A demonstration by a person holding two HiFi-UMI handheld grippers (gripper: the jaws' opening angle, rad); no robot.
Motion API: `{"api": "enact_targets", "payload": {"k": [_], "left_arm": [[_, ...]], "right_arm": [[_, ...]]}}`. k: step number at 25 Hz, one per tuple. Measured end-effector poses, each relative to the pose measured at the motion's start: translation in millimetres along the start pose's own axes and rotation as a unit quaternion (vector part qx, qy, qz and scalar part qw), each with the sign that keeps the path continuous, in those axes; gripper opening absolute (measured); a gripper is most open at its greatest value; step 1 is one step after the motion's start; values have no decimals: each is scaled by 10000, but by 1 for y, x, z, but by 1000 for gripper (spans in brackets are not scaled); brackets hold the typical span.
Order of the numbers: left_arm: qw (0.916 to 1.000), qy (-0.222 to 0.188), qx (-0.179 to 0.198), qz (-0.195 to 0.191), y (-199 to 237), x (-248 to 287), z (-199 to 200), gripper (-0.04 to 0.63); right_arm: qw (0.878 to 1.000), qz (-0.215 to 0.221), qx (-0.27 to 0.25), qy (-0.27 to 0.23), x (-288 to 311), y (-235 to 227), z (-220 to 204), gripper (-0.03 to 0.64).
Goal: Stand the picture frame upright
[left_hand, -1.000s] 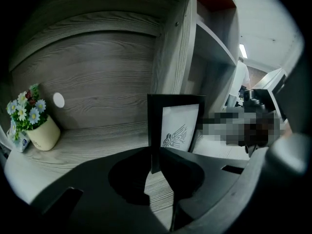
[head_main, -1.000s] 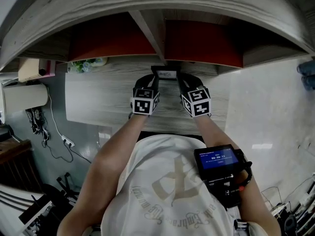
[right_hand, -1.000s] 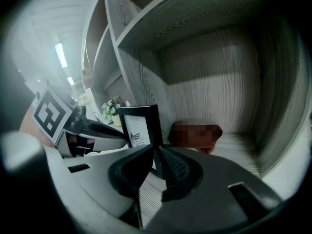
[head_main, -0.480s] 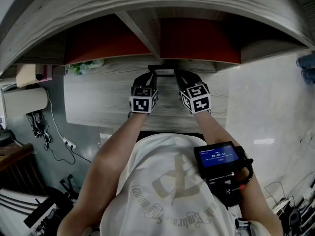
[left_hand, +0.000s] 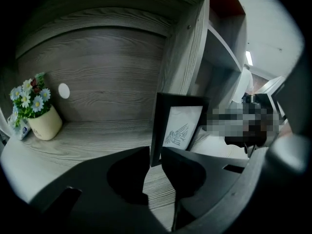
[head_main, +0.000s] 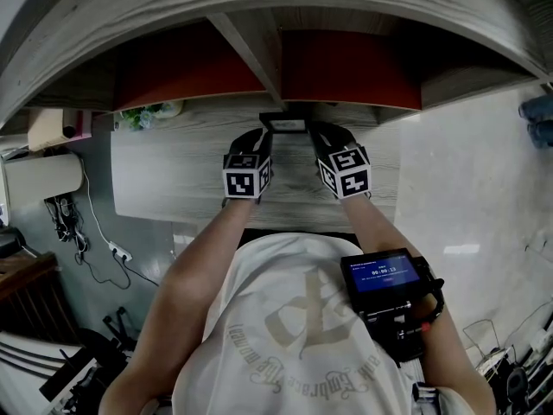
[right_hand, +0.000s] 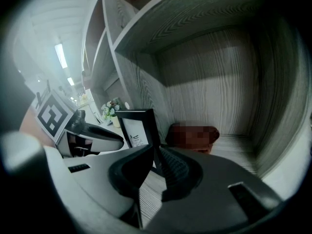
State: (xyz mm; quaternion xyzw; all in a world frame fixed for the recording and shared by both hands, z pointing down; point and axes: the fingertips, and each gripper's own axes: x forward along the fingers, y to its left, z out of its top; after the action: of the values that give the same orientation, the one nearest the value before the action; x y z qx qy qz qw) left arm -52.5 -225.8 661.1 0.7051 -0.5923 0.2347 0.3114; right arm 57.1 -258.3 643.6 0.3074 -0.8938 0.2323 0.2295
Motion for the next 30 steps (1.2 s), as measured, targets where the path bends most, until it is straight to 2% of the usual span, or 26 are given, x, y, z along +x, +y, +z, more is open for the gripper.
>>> {"api": "enact_targets", "payload": {"k": [5, 7, 14, 16, 21, 30], "left_arm": [[9999, -9, -102, 2, 1, -12, -6, 87], [9998, -97, -168, -21, -1, -18, -6, 86], [9986, -379, -310, -203, -14, -41, -6, 40], [9978, -497, -360, -261, -18, -48, -3, 15], [9954, -738, -477, -394, -27, -67, 1, 14], [9934, -865, -528, -535, -42, -96, -10, 14]], "right_arm": [[10000, 2, -5, -94, -7, 4, 4, 43], [9999, 20, -23, -131, -10, 7, 4, 8], [9994, 148, 47, -306, -23, 21, 11, 6], [9990, 232, 35, -371, -27, 27, 15, 6], [9973, 561, 0, -473, -39, 44, 20, 5], [9919, 1117, -84, -591, -66, 70, 16, 3]]}}
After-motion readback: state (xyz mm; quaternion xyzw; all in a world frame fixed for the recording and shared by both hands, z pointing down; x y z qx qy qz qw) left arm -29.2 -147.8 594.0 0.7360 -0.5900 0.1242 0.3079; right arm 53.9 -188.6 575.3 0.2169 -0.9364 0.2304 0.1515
